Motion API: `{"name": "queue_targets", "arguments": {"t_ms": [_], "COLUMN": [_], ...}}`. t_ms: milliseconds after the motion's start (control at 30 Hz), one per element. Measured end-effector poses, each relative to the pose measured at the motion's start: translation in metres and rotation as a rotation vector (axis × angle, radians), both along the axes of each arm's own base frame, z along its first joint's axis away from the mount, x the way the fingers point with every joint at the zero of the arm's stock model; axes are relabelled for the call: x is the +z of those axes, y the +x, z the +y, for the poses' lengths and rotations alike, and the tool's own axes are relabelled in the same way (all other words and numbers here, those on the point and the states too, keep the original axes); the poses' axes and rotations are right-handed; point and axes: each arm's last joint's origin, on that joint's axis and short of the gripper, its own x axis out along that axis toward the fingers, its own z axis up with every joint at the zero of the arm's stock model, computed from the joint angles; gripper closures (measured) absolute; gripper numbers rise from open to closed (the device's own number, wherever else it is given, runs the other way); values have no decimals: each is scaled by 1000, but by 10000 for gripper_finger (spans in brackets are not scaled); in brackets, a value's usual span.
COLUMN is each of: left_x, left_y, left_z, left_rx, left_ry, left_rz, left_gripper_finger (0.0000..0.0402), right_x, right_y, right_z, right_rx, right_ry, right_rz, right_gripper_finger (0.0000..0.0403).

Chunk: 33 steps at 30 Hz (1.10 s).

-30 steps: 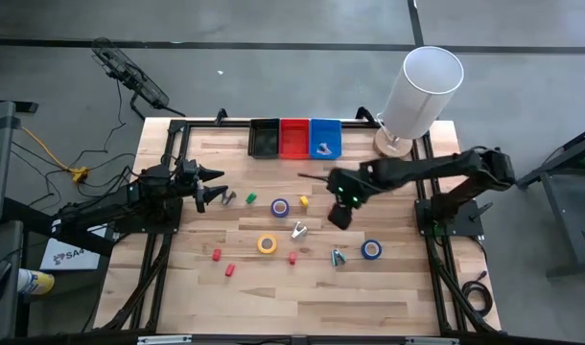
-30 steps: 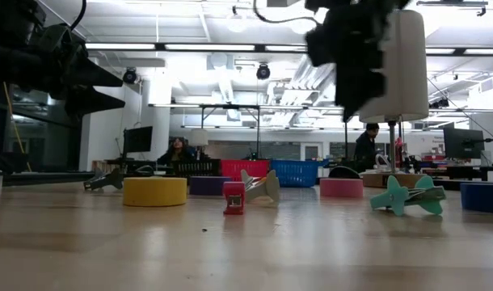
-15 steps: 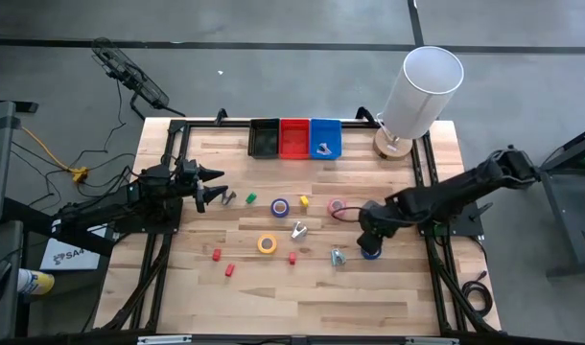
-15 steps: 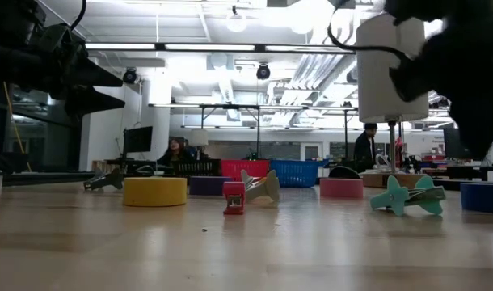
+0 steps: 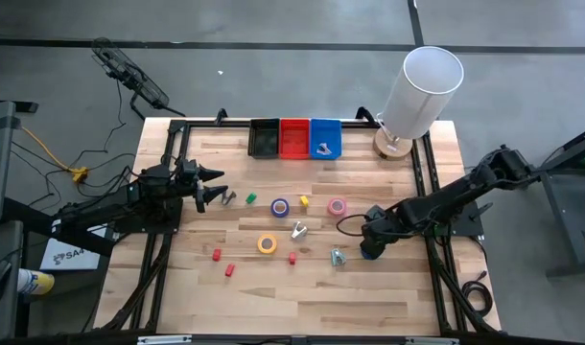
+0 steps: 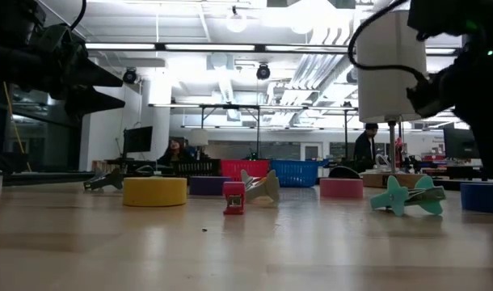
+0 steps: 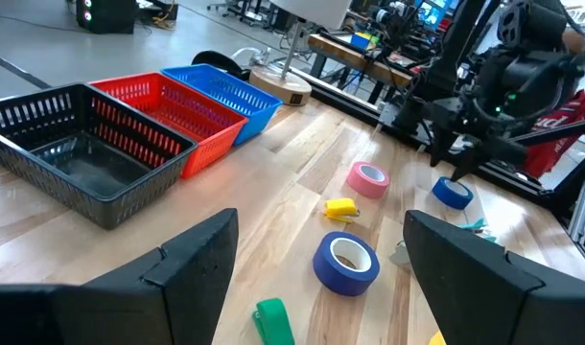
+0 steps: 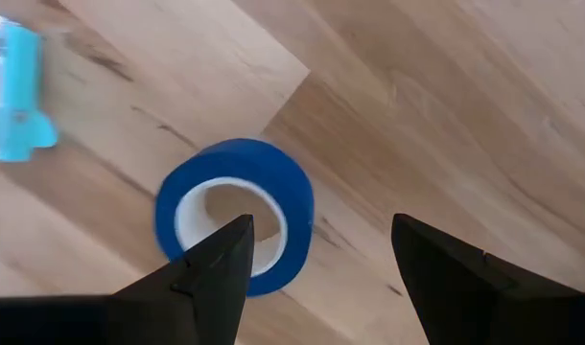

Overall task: Pick and place Stapler, Stapler remover, tape
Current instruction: Put the right blue tape into the black bin

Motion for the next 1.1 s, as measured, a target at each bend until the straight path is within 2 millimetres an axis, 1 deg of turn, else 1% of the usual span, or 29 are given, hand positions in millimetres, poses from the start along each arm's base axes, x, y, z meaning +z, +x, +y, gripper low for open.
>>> {"name": "queue_targets", "arguments": {"t_ms": [233, 400, 600, 967, 1000, 1100], "left_x": [0, 0, 0, 0, 0, 0], "left_y": [0, 0, 0, 0, 0, 0], "left_z": [0, 0, 0, 0, 0, 0], "left_rx": [0, 0, 0, -1, 0, 0], "left_ry": [0, 0, 0, 0, 0, 0], "left_rz": [0, 0, 0, 0, 0, 0], "left_gripper_finger": [110, 110, 110, 110, 110, 110], "right_x": [-18, -23, -23, -22, -22, -22], "right_y": [9, 9, 8, 8, 8, 9], "right_z": [4, 5, 5, 5, 5, 5], "right_rx": [-4, -23, -71, -157, -167, -197], "right_ry": [11, 6, 26, 43, 45, 51], "right_rz": [51, 87, 112, 117, 116, 110], "right_gripper_finger": [166, 186, 238, 363, 369, 369]}}
